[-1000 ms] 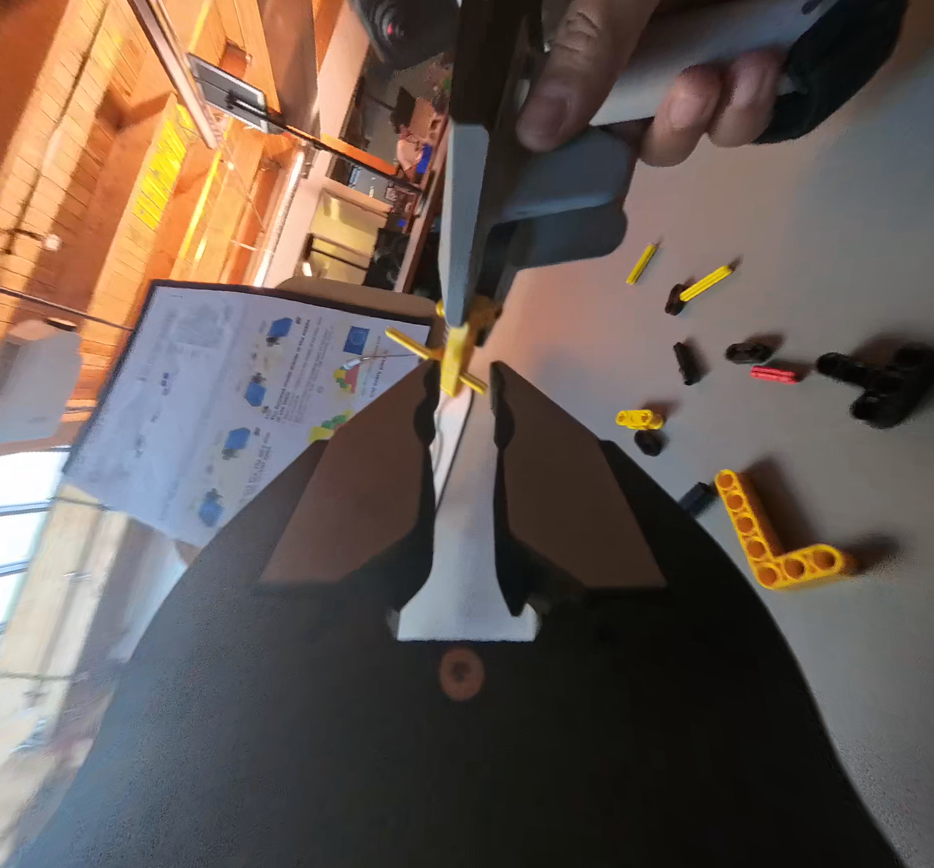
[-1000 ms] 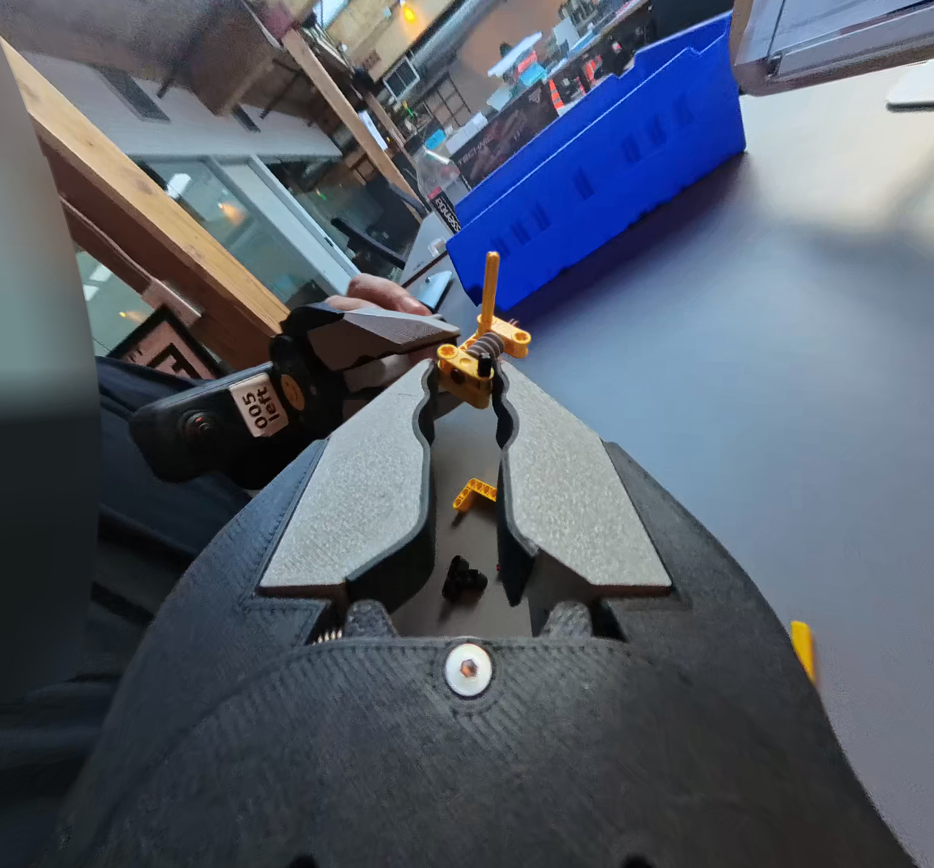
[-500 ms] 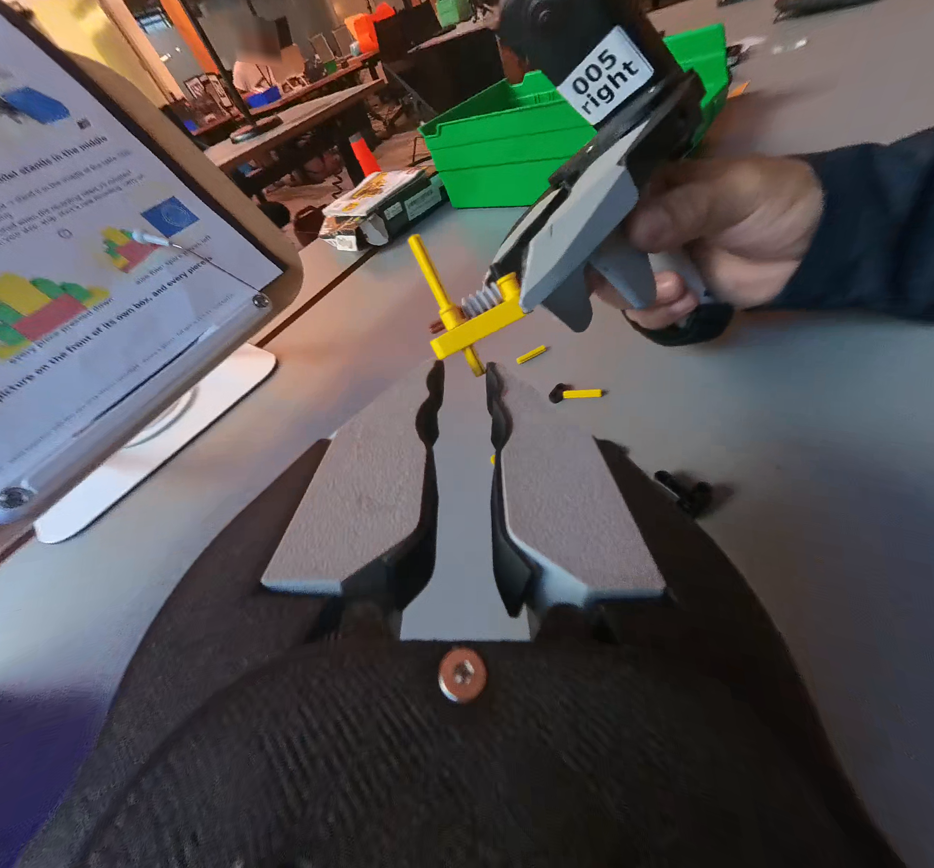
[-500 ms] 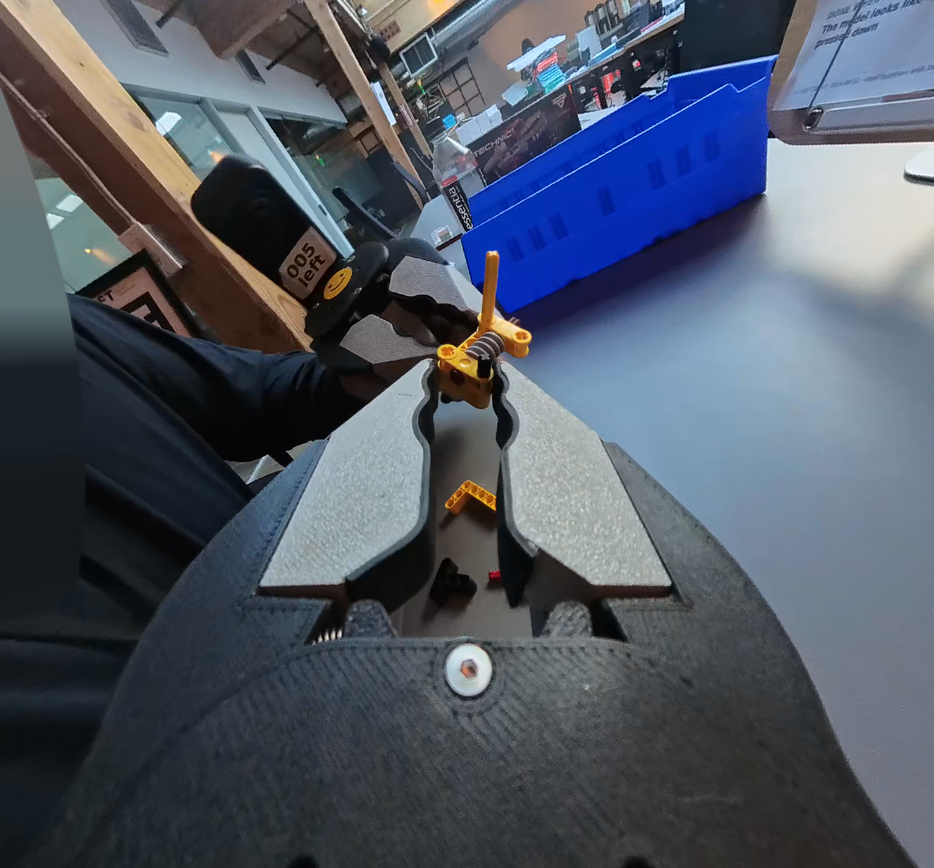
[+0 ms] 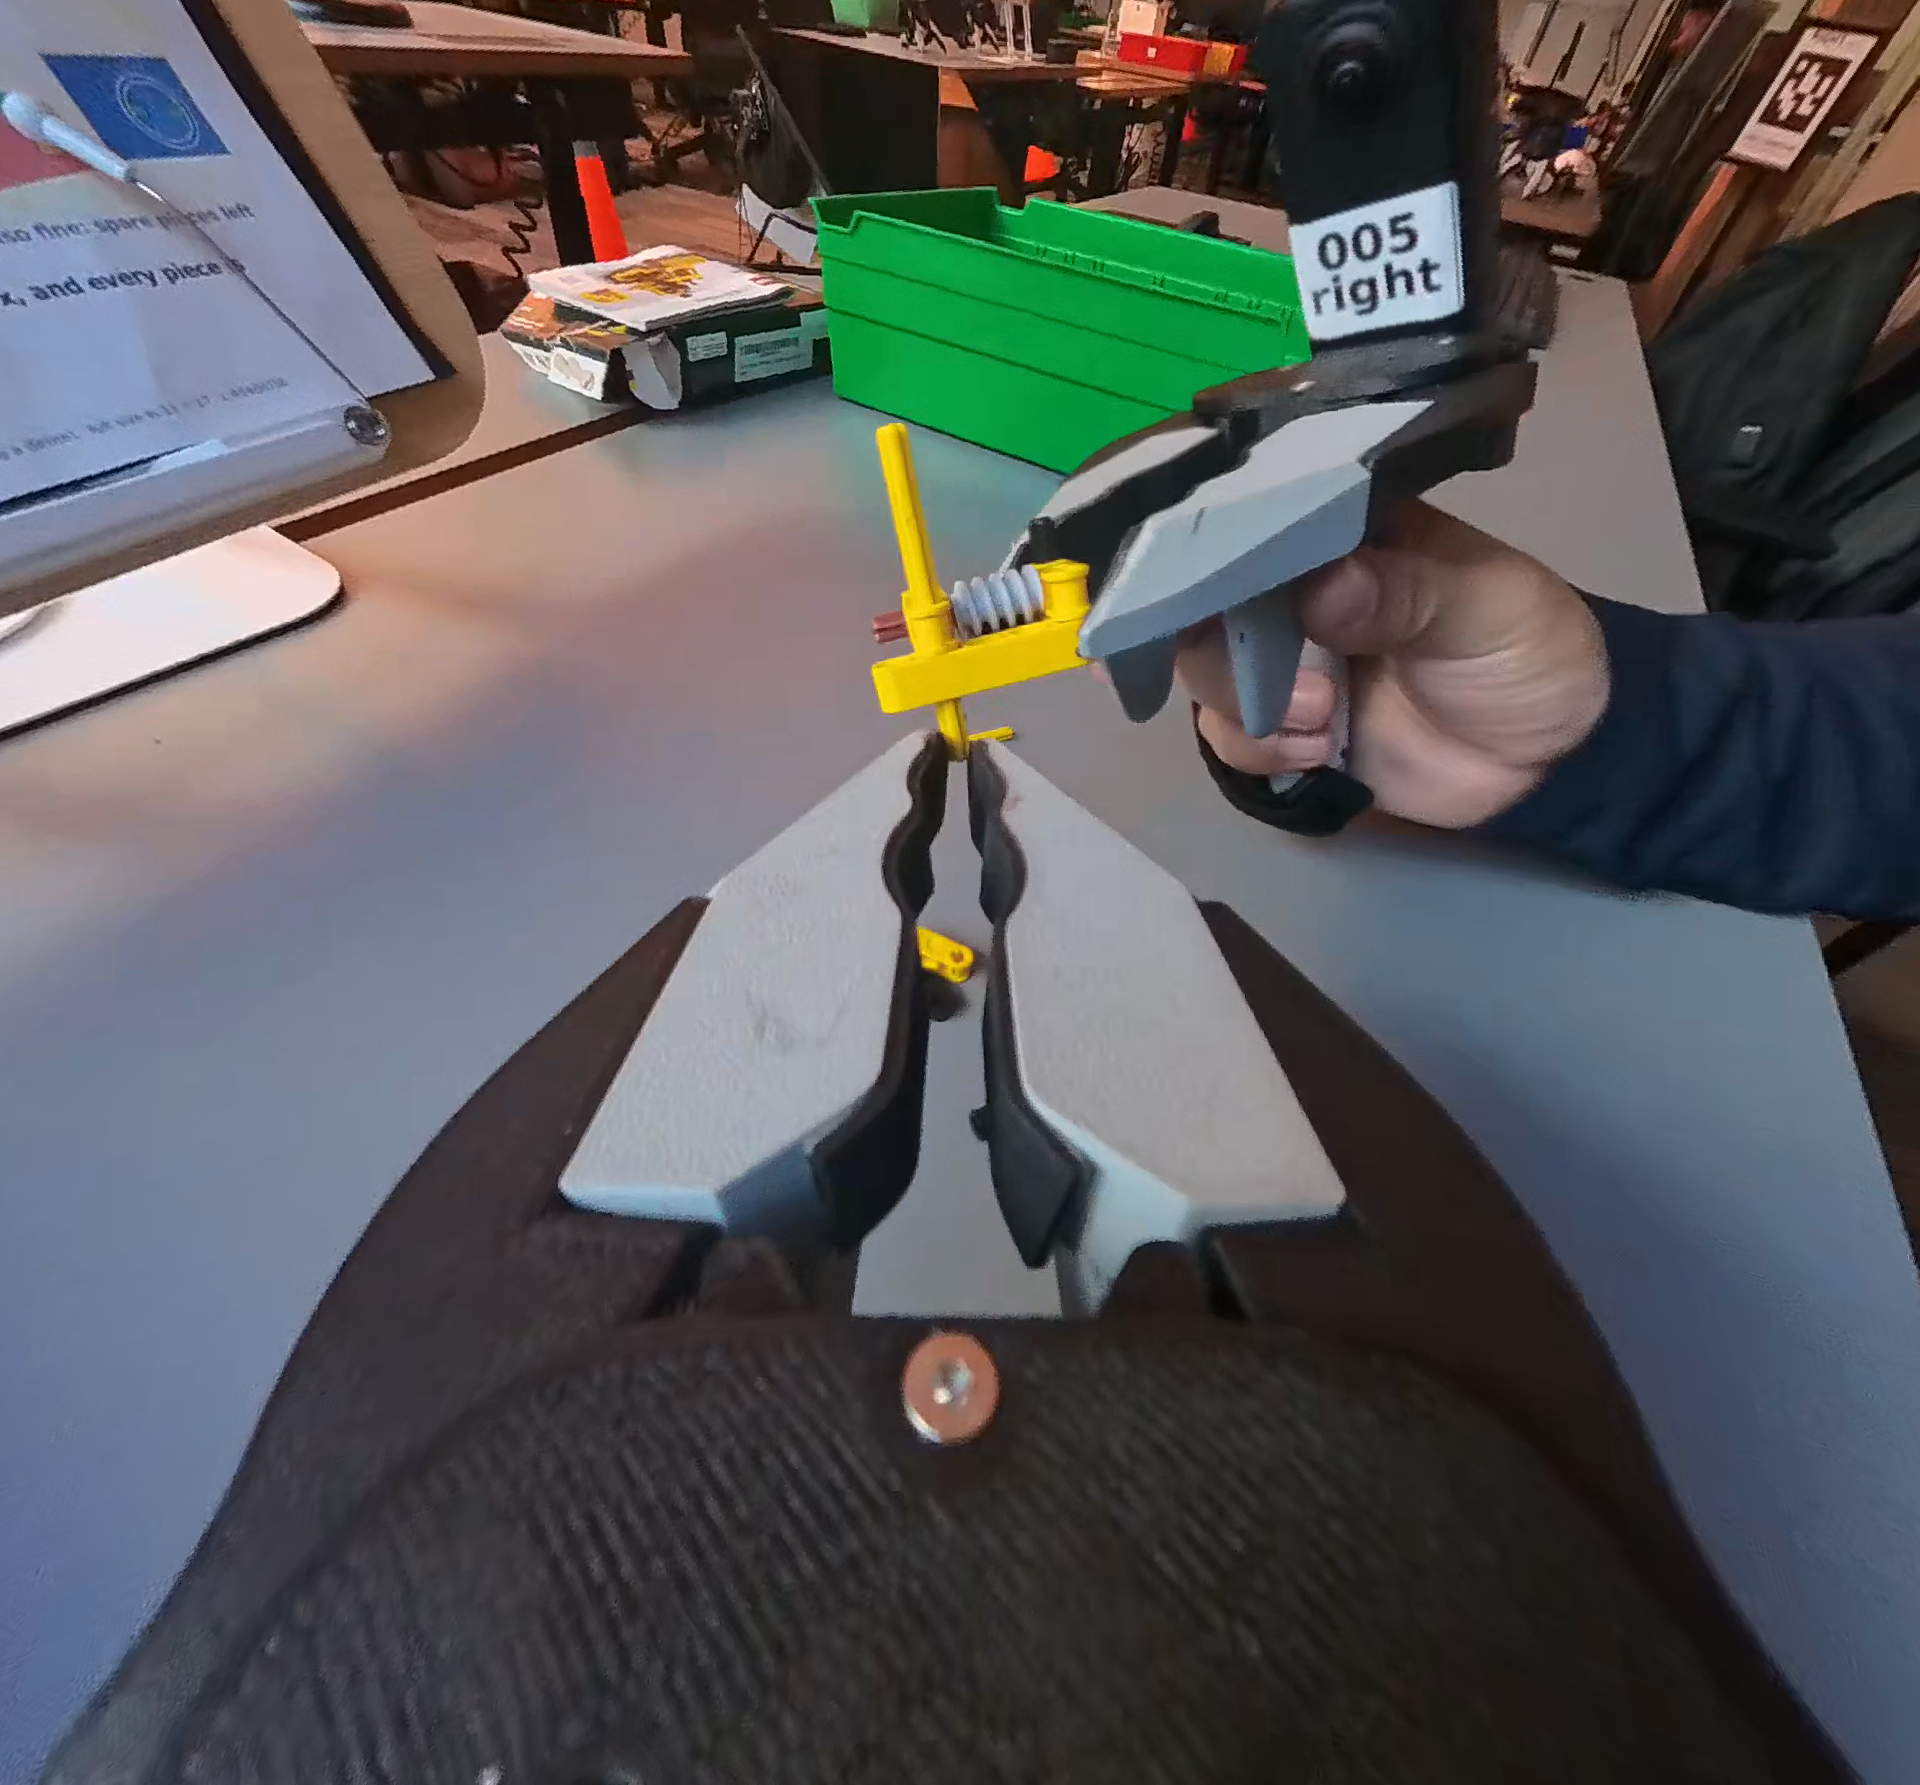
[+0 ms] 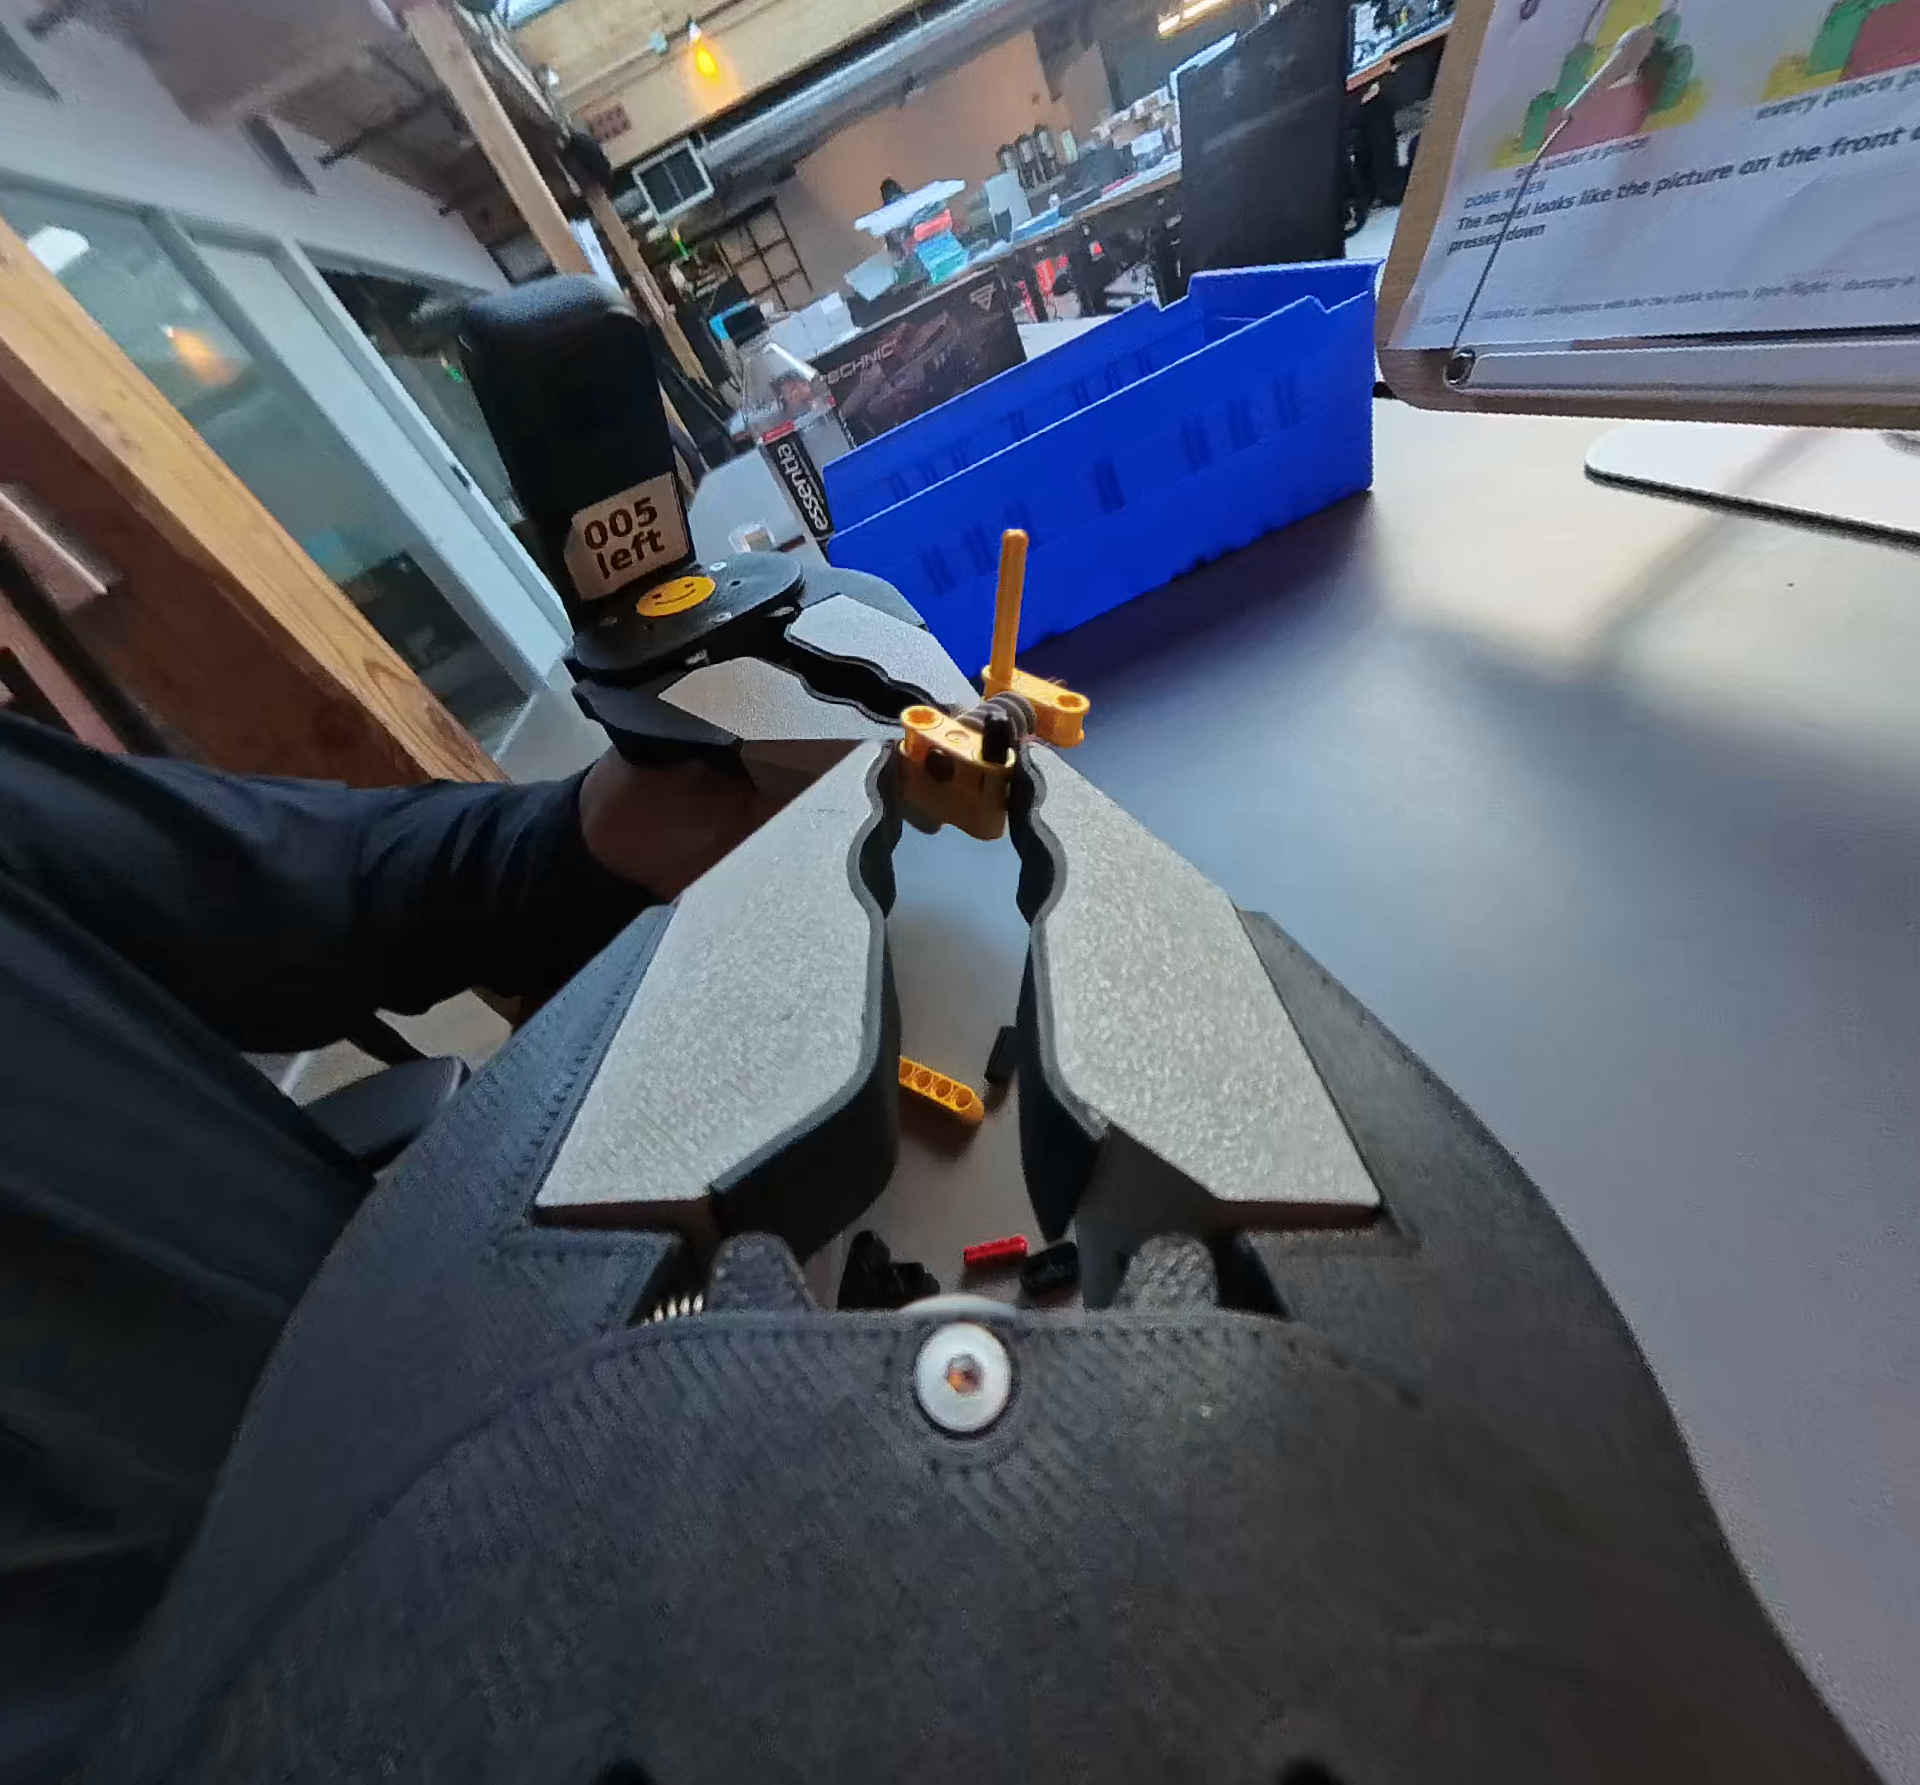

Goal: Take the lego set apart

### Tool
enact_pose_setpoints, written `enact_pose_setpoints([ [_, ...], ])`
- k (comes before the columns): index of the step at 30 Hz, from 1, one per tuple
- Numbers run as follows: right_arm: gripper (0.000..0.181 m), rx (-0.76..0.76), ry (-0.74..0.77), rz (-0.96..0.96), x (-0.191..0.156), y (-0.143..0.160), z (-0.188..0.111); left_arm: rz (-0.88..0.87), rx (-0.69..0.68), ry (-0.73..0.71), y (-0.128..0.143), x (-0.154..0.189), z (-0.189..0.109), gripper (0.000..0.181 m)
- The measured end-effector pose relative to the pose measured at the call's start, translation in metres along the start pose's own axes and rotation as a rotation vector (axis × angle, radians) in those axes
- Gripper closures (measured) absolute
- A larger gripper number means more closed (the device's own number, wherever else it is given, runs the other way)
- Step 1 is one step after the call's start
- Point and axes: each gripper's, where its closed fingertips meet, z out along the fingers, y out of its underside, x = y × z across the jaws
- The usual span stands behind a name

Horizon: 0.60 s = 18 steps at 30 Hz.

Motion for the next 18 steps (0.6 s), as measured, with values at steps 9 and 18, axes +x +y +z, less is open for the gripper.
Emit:
enact_pose_setpoints([
  [9, 0.164, -0.040, -0.063, -0.121, -0.009, 0.002, 0.000, 0.077, 0.040, 0.016, -0.005, 0.002, -0.005, 0.179],
  [18, 0.143, -0.037, -0.156, -0.001, -0.001, -0.016, -0.029, 0.274, 0.042, -0.090, -0.014, -0.009, -0.012, 0.179],
])
